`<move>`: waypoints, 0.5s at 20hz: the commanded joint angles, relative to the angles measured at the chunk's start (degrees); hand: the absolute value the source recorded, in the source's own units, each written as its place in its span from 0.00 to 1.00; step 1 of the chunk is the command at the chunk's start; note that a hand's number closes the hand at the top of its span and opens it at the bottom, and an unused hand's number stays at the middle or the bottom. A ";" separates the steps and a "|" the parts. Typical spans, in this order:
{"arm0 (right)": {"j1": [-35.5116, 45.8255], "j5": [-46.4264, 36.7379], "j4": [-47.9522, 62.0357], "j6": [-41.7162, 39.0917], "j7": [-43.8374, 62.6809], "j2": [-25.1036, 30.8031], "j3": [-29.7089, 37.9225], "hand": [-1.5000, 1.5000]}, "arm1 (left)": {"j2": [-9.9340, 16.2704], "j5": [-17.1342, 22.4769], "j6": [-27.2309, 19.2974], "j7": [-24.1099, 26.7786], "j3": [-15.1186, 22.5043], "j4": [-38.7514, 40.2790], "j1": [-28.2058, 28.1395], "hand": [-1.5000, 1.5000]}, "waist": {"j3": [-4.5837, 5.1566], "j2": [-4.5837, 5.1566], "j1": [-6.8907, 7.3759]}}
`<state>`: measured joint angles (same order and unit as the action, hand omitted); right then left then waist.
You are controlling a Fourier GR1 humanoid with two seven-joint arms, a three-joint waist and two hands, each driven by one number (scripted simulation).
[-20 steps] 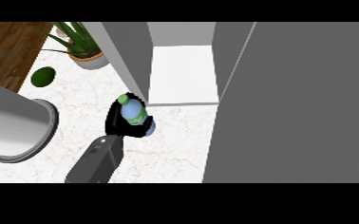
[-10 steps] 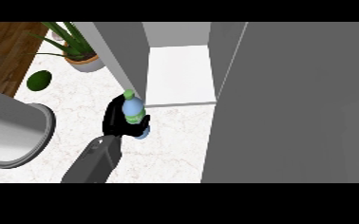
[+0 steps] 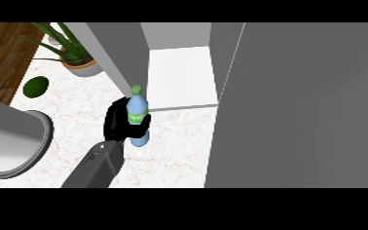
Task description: Pick up the bottled water, place it into the cabinet and close the cabinet
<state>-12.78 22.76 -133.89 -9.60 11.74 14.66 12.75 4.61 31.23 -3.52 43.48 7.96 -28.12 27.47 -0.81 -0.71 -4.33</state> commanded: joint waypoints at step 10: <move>0.44 8.36 1.89 -4.86 -0.82 3.69 5.63 0.00 | -4.39 -0.64 -16.91 -6.83 4.76 -2.69 14.61 1.00 | 0.69 1.10 -4.24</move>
<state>-12.19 29.35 -132.06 -12.99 11.26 17.44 17.25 4.26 32.74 -13.77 44.88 9.53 -31.02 25.80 -1.08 -0.75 -5.42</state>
